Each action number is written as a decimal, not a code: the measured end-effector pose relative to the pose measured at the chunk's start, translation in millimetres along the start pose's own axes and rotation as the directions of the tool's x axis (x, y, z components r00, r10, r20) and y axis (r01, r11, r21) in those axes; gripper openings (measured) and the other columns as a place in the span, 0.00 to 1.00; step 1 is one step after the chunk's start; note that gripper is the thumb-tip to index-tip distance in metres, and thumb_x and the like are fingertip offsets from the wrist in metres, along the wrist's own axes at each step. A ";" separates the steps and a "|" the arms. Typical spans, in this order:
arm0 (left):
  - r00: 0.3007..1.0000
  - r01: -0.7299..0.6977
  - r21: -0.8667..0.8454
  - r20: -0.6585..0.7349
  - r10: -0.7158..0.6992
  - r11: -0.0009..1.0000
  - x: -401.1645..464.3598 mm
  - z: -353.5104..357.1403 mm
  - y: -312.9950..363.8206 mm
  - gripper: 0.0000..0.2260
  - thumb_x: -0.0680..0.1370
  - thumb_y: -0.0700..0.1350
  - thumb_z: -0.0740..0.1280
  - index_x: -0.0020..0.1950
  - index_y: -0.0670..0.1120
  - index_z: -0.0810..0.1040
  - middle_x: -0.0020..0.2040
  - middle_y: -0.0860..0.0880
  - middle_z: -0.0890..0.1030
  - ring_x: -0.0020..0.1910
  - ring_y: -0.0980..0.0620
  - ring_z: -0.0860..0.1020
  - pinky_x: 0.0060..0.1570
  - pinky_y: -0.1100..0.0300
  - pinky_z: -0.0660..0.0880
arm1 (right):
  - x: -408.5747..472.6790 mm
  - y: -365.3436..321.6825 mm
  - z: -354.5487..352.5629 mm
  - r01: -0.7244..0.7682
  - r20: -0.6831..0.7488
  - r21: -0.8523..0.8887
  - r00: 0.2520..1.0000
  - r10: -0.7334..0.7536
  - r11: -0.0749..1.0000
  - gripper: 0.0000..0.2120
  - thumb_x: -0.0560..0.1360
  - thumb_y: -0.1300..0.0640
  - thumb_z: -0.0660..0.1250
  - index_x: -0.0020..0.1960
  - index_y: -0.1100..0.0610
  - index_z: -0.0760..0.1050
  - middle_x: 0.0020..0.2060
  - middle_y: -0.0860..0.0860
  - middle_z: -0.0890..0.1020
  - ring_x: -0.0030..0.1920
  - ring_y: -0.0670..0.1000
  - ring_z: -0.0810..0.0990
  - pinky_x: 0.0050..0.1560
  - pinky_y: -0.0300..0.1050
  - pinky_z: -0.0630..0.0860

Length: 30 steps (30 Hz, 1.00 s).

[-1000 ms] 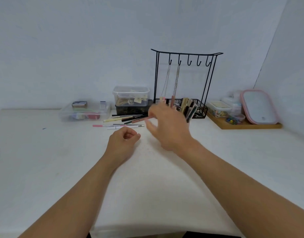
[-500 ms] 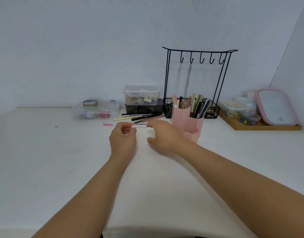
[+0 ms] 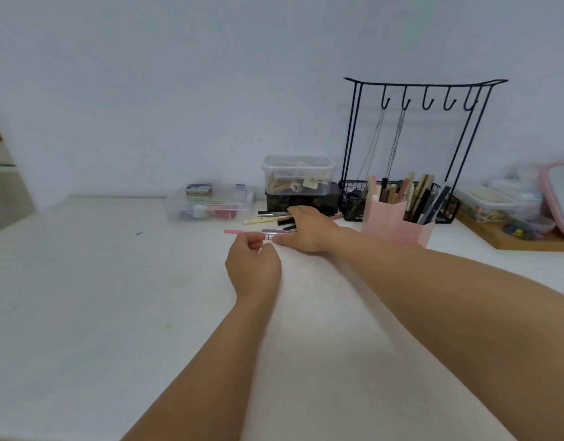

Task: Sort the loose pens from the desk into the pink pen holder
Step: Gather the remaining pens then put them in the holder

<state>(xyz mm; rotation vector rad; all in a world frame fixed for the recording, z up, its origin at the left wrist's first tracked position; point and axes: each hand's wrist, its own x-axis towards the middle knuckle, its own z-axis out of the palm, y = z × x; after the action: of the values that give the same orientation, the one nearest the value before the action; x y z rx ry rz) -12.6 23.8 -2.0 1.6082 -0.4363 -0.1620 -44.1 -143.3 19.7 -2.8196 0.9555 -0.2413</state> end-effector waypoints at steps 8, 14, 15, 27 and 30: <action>1.000 -0.015 0.002 0.018 0.015 1.000 -2.6 1.8 0.9 0.08 0.78 0.37 0.64 0.52 0.47 0.79 0.47 0.53 0.80 0.50 0.52 0.79 0.46 0.65 0.70 | 14.1 11.1 6.2 -0.065 0.018 -0.053 0.998 0.066 0.997 0.63 0.55 0.14 0.51 0.77 0.56 0.60 0.75 0.55 0.63 0.75 0.59 0.61 0.74 0.61 0.60; 1.000 -0.006 0.029 0.027 0.006 1.000 -3.6 0.8 2.8 0.09 0.78 0.37 0.64 0.56 0.45 0.80 0.52 0.49 0.82 0.52 0.50 0.79 0.50 0.63 0.70 | 22.4 4.2 10.7 -0.118 0.017 -0.118 0.993 0.120 0.986 0.62 0.56 0.14 0.49 0.77 0.55 0.60 0.72 0.56 0.62 0.73 0.61 0.59 0.74 0.65 0.54; 1.000 -0.005 0.026 0.029 0.005 1.000 -4.0 1.0 2.7 0.09 0.78 0.37 0.65 0.55 0.45 0.79 0.52 0.49 0.82 0.53 0.50 0.79 0.50 0.63 0.70 | 22.0 4.9 12.8 -0.119 0.011 -0.116 0.993 0.121 0.986 0.61 0.58 0.14 0.49 0.77 0.55 0.59 0.73 0.56 0.62 0.73 0.60 0.58 0.74 0.65 0.52; 0.995 -0.096 0.380 0.041 0.087 0.920 -7.5 5.5 0.4 0.19 0.77 0.43 0.67 0.68 0.43 0.74 0.67 0.42 0.73 0.67 0.42 0.71 0.70 0.51 0.65 | -74.1 4.7 14.9 -0.051 -0.050 -0.003 0.997 0.050 0.999 0.40 0.69 0.23 0.50 0.69 0.49 0.67 0.69 0.49 0.71 0.70 0.53 0.66 0.71 0.59 0.58; 0.991 -0.123 0.480 0.097 0.087 0.868 -11.0 5.9 3.3 0.22 0.76 0.45 0.66 0.70 0.43 0.73 0.67 0.42 0.75 0.66 0.41 0.74 0.71 0.49 0.63 | -97.8 4.2 17.2 -0.034 -0.077 0.021 0.996 0.036 0.999 0.39 0.72 0.26 0.52 0.74 0.49 0.64 0.73 0.48 0.67 0.74 0.52 0.61 0.75 0.63 0.51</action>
<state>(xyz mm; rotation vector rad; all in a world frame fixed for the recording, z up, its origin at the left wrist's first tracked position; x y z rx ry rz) -25.4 22.3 -1.0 2.0725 -0.6584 -0.0256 -119.7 -85.1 -7.9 -2.7911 1.0116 -0.3562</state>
